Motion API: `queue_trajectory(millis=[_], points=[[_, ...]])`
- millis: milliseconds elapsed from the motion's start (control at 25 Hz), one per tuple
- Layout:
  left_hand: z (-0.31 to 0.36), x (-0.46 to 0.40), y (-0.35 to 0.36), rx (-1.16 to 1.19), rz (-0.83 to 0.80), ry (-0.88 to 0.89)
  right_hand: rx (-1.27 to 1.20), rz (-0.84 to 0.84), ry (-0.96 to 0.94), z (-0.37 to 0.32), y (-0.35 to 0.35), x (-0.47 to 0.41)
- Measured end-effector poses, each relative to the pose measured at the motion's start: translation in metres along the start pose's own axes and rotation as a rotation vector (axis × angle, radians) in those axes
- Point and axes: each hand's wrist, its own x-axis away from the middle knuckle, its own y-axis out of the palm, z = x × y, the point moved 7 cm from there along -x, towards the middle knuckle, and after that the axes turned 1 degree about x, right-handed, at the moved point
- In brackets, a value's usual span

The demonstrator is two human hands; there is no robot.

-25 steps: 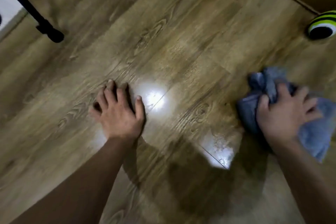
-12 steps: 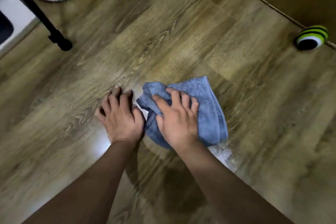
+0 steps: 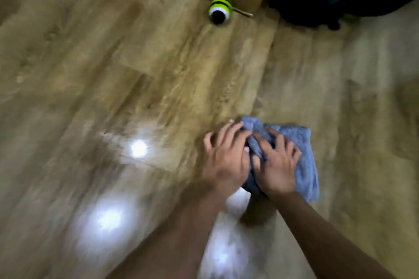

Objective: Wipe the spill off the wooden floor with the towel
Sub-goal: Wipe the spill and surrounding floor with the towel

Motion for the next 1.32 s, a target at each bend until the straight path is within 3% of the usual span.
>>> queue_trajectory(millis=[280, 360, 520, 680, 760, 880, 960, 1120, 1320], points=[[0.160, 0.056, 0.177, -0.207, -0.481, 0.427, 0.032, 0.104, 0.664, 0.321, -0.048, 0.172], [0.190, 0.057, 0.213, -0.234, -0.531, 0.491, 0.027, 0.113, 0.735, 0.379, -0.054, 0.196], [0.250, 0.032, 0.285, -0.322, -0.597, 0.508, 0.071, 0.132, 0.652, 0.432, -0.060, 0.186], [0.312, 0.011, 0.351, -0.329, -0.599, 0.590, 0.044, 0.171, 0.847, 0.537, -0.073, 0.167], [0.342, 0.004, 0.384, -0.330, -0.561, 0.686, 0.086, 0.199, 0.847, 0.576, -0.072, 0.155], [0.382, -0.002, 0.428, -0.344, -0.569, 0.629, 0.085, 0.224, 0.827, 0.620, -0.079, 0.138], [0.388, -0.009, 0.451, -0.399, -0.522, 0.540, 0.052, 0.236, 0.828, 0.655, -0.084, 0.122], [0.382, -0.007, 0.460, -0.425, -0.365, 0.571, 0.105, 0.226, 0.842, 0.715, -0.088, 0.092], [0.388, -0.008, 0.459, -0.444, -0.397, 0.555, 0.047, 0.201, 0.847, 0.722, -0.094, 0.086]])
